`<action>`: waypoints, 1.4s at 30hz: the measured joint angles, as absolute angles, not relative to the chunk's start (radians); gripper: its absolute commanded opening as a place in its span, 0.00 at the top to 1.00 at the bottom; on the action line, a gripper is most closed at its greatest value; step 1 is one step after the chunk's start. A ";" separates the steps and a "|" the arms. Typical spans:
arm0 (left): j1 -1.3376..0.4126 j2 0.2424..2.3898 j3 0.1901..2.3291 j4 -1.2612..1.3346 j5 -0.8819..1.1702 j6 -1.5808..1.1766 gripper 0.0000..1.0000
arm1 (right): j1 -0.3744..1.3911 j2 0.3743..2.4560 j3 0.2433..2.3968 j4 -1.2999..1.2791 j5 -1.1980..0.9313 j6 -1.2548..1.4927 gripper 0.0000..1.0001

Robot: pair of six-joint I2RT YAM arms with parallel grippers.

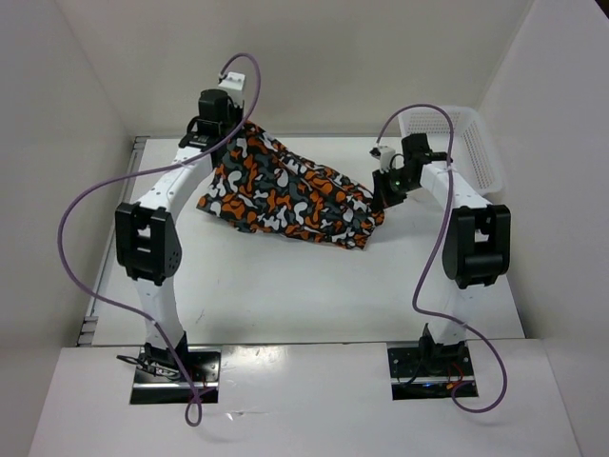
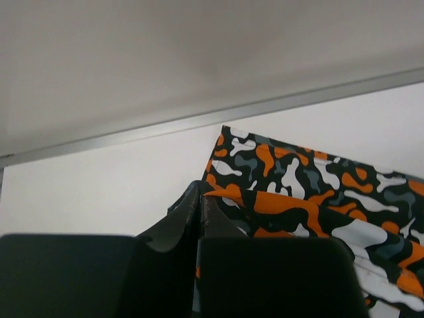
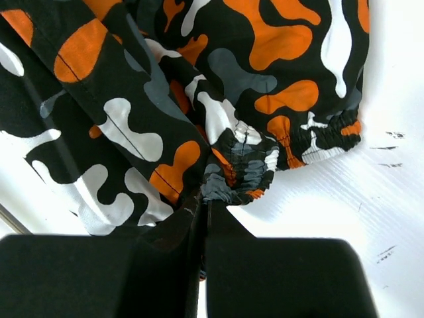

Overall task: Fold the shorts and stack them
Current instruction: Fold the shorts

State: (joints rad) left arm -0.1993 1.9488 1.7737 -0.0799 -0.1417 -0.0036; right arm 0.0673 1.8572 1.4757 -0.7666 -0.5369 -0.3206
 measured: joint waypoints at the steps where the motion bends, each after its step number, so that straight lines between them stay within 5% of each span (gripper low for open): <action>1: -0.205 1.975 1.799 -0.070 -0.149 -0.004 0.99 | 0.067 1.863 1.476 -0.765 -0.535 -0.317 0.99; 7: -0.222 2.085 1.884 -0.031 -0.182 -0.003 0.92 | 0.067 1.868 1.476 -0.739 -0.492 -0.231 0.72; 11: -0.221 2.139 1.901 -0.028 -0.205 -0.001 0.80 | 0.067 1.868 1.488 -0.709 -0.402 -0.157 0.41; 12: -0.223 2.154 1.908 -0.027 -0.212 -0.001 0.77 | 0.067 1.868 1.499 -0.703 -0.373 -0.141 0.19; 18: -0.228 2.240 1.948 -0.023 -0.271 0.001 0.21 | 0.065 1.862 1.674 -0.688 -0.206 -0.107 0.12; 21: -0.231 2.250 1.949 -0.024 -0.297 0.001 0.07 | 0.077 1.811 1.720 -0.647 -0.143 -0.122 0.24; 22: -0.231 2.250 1.951 -0.027 -0.308 -0.001 0.07 | 0.086 1.785 1.720 -0.635 -0.121 -0.134 0.43; 26: -0.227 2.246 1.984 -0.063 -0.332 -0.002 0.07 | 0.210 1.683 1.661 -0.567 -0.054 -0.190 0.75; 32: -0.195 2.127 1.860 -0.221 -0.331 -0.002 0.08 | 0.418 1.715 1.580 -0.525 -0.091 -0.222 0.89; 42: -0.120 2.063 1.573 -0.443 -0.262 -0.002 0.05 | 0.352 2.085 1.614 -0.521 -0.034 -0.211 1.00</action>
State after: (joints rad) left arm -0.1204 2.0628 1.5734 -0.4427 -0.2615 -0.0021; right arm 0.3523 2.0846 1.6138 -0.5209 -0.0341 -0.2111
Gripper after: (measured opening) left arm 0.938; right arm 0.007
